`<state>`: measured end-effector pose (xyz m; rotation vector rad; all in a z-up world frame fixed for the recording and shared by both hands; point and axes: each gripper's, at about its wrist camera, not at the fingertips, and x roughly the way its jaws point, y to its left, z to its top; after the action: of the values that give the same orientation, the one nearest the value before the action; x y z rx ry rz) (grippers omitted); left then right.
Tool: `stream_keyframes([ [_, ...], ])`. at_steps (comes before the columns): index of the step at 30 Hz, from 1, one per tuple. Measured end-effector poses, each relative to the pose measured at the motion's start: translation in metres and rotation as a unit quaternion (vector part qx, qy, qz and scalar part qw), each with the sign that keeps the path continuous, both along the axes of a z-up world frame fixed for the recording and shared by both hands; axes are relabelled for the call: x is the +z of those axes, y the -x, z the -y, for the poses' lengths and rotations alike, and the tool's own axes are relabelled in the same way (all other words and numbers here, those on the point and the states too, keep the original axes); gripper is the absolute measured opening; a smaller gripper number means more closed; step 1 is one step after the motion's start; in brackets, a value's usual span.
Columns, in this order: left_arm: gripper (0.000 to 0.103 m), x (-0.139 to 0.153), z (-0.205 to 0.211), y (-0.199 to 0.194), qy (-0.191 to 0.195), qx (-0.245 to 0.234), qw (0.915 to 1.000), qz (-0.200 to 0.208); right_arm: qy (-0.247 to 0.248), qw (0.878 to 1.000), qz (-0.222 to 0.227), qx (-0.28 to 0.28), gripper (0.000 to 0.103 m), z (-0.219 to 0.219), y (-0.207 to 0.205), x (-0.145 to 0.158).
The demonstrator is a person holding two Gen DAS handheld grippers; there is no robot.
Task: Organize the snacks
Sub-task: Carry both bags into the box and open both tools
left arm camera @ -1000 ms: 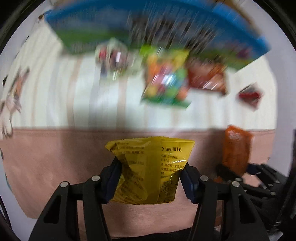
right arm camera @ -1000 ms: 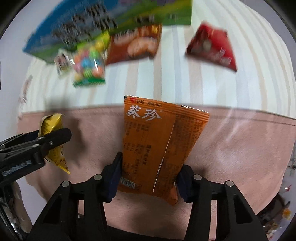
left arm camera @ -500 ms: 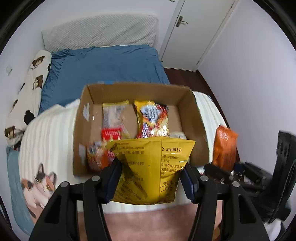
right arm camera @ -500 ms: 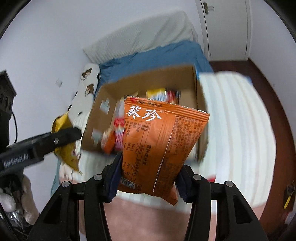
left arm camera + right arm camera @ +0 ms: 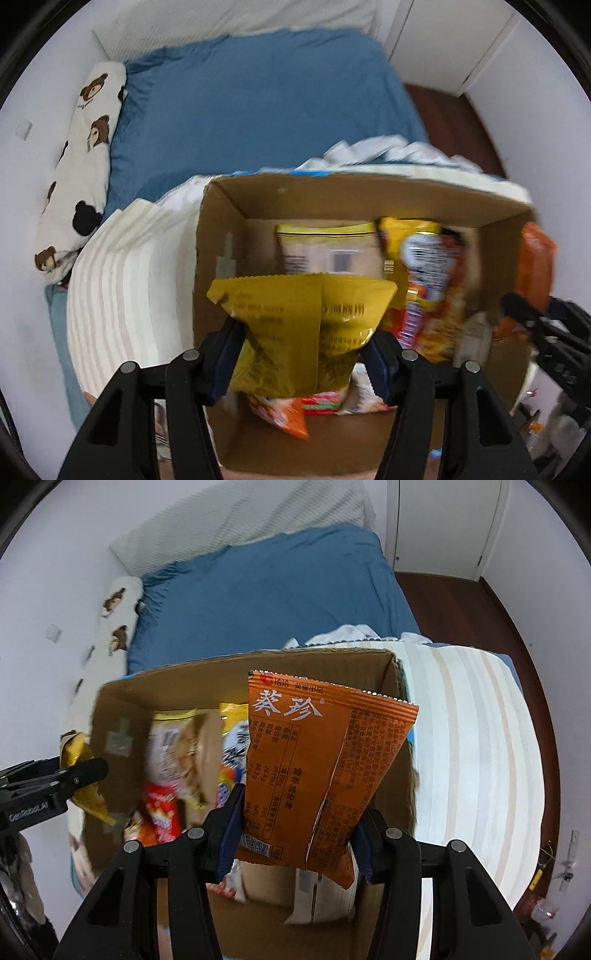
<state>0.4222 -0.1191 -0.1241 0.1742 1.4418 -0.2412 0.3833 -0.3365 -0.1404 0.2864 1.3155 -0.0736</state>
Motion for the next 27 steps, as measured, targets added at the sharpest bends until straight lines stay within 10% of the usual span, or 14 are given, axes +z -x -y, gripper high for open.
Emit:
stream_keyframes([
  [6, 0.06, -0.047, -0.011, -0.02, -0.011, 0.02, 0.9981, -0.057, -0.005, 0.999, -0.045, -0.025, 0.058, 0.01, -0.018, -0.031],
  [9, 0.076, -0.053, -0.012, -0.019, -0.002, 0.022, 0.9976, -0.066, 0.0, 0.998, -0.048, -0.028, 0.088, 0.01, -0.014, -0.036],
  [12, 0.089, -0.053, -0.008, -0.014, 0.0, 0.014, 0.9977, -0.066, 0.008, 0.998, -0.051, -0.02, 0.093, 0.001, -0.012, -0.037],
  [27, 0.09, -0.034, -0.01, 0.014, 0.038, 0.044, 0.9976, -0.037, 0.023, 0.999, -0.047, -0.009, 0.096, -0.014, 0.006, -0.037],
])
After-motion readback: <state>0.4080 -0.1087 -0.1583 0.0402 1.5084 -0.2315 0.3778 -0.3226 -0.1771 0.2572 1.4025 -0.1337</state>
